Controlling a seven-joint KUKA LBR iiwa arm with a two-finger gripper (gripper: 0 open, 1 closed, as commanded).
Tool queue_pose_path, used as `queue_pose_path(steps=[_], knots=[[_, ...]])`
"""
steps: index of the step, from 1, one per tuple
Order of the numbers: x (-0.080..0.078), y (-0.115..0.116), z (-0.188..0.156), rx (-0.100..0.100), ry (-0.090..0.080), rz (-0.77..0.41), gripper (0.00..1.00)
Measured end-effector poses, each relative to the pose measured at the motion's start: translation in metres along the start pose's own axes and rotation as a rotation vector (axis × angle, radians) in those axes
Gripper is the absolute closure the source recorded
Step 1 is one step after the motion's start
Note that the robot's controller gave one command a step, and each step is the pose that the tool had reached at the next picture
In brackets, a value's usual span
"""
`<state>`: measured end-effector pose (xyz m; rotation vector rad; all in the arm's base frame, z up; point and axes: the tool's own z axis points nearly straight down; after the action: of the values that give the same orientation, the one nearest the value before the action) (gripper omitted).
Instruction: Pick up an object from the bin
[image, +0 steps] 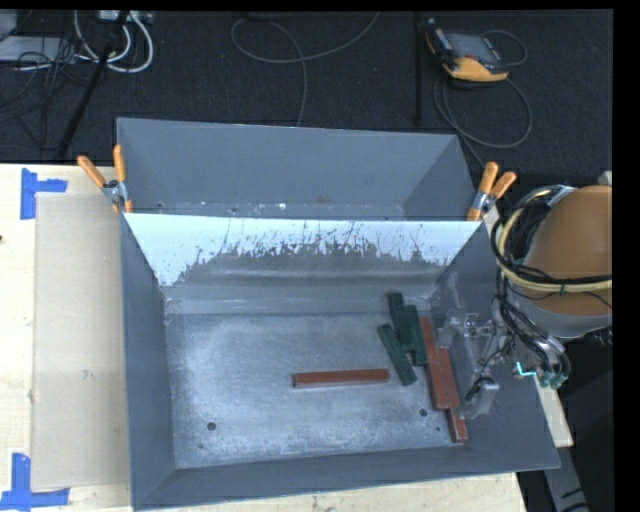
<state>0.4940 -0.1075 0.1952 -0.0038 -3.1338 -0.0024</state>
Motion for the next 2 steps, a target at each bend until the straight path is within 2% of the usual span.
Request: queue_pose_path(steps=[1, 2], knots=[[-0.0353, 0.0445, 0.1301, -0.001, -0.002, -0.089, 0.0], [-0.0363, 0.043, 0.1258, 0.002, -0.007, -0.09, 1.0]])
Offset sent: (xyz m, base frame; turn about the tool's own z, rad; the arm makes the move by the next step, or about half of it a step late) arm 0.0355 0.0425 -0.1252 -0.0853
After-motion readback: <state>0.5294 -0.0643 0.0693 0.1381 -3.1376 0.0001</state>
